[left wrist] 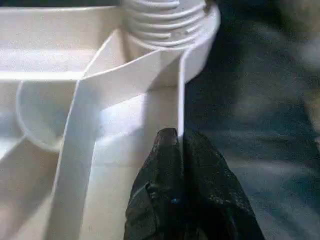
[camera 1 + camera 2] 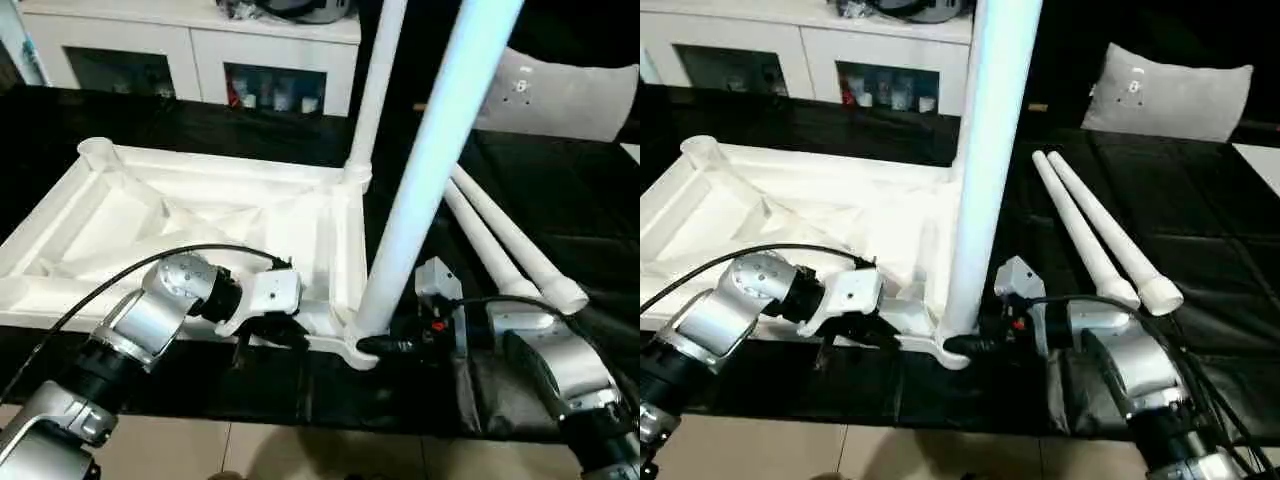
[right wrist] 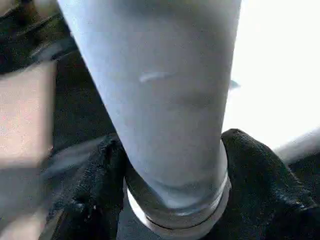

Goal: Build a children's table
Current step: Rotate leg to tighten

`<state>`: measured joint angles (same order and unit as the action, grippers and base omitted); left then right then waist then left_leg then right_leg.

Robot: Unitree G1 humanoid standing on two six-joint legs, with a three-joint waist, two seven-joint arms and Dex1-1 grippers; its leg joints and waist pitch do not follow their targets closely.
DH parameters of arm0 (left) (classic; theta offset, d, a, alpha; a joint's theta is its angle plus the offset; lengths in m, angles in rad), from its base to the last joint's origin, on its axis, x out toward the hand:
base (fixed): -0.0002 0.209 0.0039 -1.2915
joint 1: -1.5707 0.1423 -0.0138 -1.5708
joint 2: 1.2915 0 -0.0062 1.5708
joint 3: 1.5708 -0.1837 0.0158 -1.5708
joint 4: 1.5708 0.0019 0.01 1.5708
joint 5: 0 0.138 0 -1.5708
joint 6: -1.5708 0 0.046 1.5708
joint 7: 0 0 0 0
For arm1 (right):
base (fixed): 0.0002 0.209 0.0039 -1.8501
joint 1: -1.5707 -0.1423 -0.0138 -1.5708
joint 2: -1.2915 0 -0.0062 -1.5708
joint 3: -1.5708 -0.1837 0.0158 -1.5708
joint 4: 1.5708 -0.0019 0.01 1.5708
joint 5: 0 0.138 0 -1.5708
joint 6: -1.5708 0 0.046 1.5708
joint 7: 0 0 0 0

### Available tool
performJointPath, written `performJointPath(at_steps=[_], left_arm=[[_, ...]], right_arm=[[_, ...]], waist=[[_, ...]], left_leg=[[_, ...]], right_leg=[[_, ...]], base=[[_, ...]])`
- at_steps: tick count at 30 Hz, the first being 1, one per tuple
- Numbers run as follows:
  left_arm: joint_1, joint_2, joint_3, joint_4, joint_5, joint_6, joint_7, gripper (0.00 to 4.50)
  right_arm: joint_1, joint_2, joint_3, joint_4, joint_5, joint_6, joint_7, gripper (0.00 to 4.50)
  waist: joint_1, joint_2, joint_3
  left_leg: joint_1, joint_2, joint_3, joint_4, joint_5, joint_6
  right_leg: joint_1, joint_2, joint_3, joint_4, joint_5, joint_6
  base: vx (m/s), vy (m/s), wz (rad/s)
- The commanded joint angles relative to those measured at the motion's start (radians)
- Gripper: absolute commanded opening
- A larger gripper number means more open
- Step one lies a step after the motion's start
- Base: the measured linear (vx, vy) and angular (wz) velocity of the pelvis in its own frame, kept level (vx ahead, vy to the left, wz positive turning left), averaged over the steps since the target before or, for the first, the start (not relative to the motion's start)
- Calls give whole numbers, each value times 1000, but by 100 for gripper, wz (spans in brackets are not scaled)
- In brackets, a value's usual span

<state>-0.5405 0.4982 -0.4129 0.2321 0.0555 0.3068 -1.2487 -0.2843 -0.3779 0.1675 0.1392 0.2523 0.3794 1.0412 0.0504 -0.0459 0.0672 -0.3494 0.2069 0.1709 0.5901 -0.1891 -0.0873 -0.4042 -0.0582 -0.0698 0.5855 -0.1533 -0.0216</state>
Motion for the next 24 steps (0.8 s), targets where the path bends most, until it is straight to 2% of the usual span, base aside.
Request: performJointPath(at_steps=[1, 2, 3, 4, 5, 7, 8, 9, 10, 12, 13, 14, 15, 17, 20, 24], left_arm=[[-25, -117, 7, -42, 13, 123, 166, 0], [-25, -117, 7, -42, 13, 123, 166, 0], [-29, -141, 13, -42, 18, 149, 200, 0], [-36, -174, 24, -38, 22, 185, 245, 0], [-44, -210, 35, -31, 26, 225, 288, 0], [-60, -278, 53, -17, 39, 293, 374, 0], [-67, -304, 60, -11, 44, 312, 407, 0], [-68, -309, 61, -11, 45, 318, 413, 0], [-76, -337, 71, -5, 53, 334, 448, 0], [-81, -347, 76, -2, 57, 338, 461, 0], [-84, -352, 79, 1, 59, 336, 471, 0], [-88, -351, 80, 5, 62, 331, 478, 0], [-90, -348, 80, 5, 64, 331, 481, 0], [-90, -338, 80, 4, 70, 328, 481, 0], [-81, -314, 78, -5, 72, 311, 467, 0], [-56, -254, 69, -28, 58, 277, 406, 0]], right_arm=[[-12, 127, 4, 12, 24, 32, -158, 265], [-12, 127, 4, 12, 24, 32, -158, 265], [-16, 155, -3, 22, 15, 31, -205, 265], [-23, 191, -16, 34, -2, 35, -271, 265], [-31, 228, -29, 44, -17, 46, -338, 265], [-51, 300, -50, 64, -50, 66, -469, 265], [-61, 328, -57, 76, -65, 69, -524, 265], [-63, 334, -59, 77, -68, 70, -536, 265], [-75, 367, -71, 93, -84, 76, -596, 265], [-81, 380, -78, 102, -89, 77, -621, 265], [-84, 387, -80, 110, -92, 66, -630, 265], [-86, 389, -80, 116, -92, 55, -628, 321], [-86, 391, -78, 118, -96, 43, -622, 335], [-86, 393, -82, 117, -99, 40, -620, 335], [-82, 384, -87, 103, -97, 39, -610, 372], [-65, 331, -77, 72, -90, -9, -537, 407]], waist=[[-9, 9, -50], [-18, 4, -49], [-20, 5, -50], [-29, 4, -50], [-36, 4, -48], [-47, 4, -53], [-55, 7, -52], [-59, 6, -50], [-61, 4, -51], [-64, 5, -53], [-65, 2, -54], [-63, 6, -55], [-63, 10, -56], [-61, 9, -59], [-60, 10, -62], [-58, 11, -65]], left_leg=[[5, 21, -7, -75, -260, 7], [9, 19, -6, -72, -279, -1], [11, 17, -9, -70, -287, -1], [-2, 15, -12, -73, -280, 2], [-1, 14, -13, -74, -295, 3], [3, 11, -15, -69, -292, 3], [-6, 11, -15, -72, -278, 7], [-5, 10, -14, -72, -283, 9], [1, 8, -12, -68, -296, 14], [-2, 7, -13, -68, -288, 24], [-2, 8, -12, -69, -284, 30], [-2, 10, -12, -70, -277, 33], [-2, 11, -12, -70, -273, 34], [-6, 14, -9, -71, -243, 40], [-8, 15, -6, -71, -205, 45], [-11, 16, -6, -71, -180, 51]], right_leg=[[42, -74, 41, -82, -498, -131], [33, -73, 39, -92, -542, -113], [34, -75, 37, -95, -562, -105], [43, -74, 35, -95, -572, -88], [38, -72, 30, -101, -592, -77], [36, -74, 30, -103, -585, -80], [39, -71, 31, -100, -559, -86], [36, -68, 30, -103, -562, -83], [33, -69, 29, -107, -573, -78], [34, -68, 31, -106, -554, -80], [34, -67, 32, -105, -537, -81], [34, -68, 34, -101, -511, -88], [35, -68, 35, -99, -492, -94], [39, -66, 39, -89, -408, -123], [45, -67, 43, -78, -325, -159], [52, -69, 44, -73, -289, -175]], base=[[0, 0, 0], [0, 0, 0], [0, 0, 0], [0, 0, 0], [0, 0, 0], [0, 0, 0], [0, 0, 0], [0, 0, 0], [0, 0, 0], [0, 0, 0], [0, 0, 0], [0, 0, 0], [0, 0, 0], [0, 0, 0], [0, 0, 0], [0, 0, 0]])
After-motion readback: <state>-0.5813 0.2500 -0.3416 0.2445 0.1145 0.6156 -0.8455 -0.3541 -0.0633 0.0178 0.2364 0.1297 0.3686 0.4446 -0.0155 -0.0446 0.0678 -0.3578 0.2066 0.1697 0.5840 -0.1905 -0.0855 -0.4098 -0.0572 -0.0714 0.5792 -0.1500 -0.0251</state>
